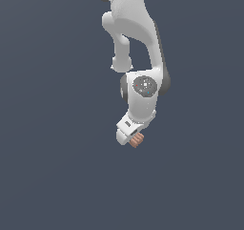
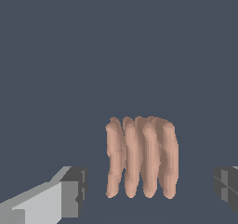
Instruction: Pick up the object and move it to a goal position.
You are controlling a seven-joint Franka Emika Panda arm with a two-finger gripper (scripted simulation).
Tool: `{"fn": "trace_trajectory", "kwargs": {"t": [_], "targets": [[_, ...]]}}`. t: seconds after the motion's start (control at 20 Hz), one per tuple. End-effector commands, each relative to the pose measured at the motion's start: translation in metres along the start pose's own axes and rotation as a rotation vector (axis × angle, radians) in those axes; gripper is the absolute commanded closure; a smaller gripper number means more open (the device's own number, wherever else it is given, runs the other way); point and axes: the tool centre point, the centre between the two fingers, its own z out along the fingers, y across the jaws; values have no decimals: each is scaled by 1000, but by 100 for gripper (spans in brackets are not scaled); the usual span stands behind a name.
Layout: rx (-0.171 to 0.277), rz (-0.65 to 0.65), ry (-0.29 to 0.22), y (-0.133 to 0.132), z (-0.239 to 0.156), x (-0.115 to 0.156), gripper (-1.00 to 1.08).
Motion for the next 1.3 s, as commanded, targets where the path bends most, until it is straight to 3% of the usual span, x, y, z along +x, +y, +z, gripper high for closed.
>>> {"fn": "trace_trajectory", "kwargs": {"t": [0.0,0.9,0.95,1.25], "targets": [[0,-9,1,0,1,1,-92],[0,-9,1,0,51,1,-92],[0,-9,1,0,51,1,108],[0,-9,1,0,51,1,108]]}}
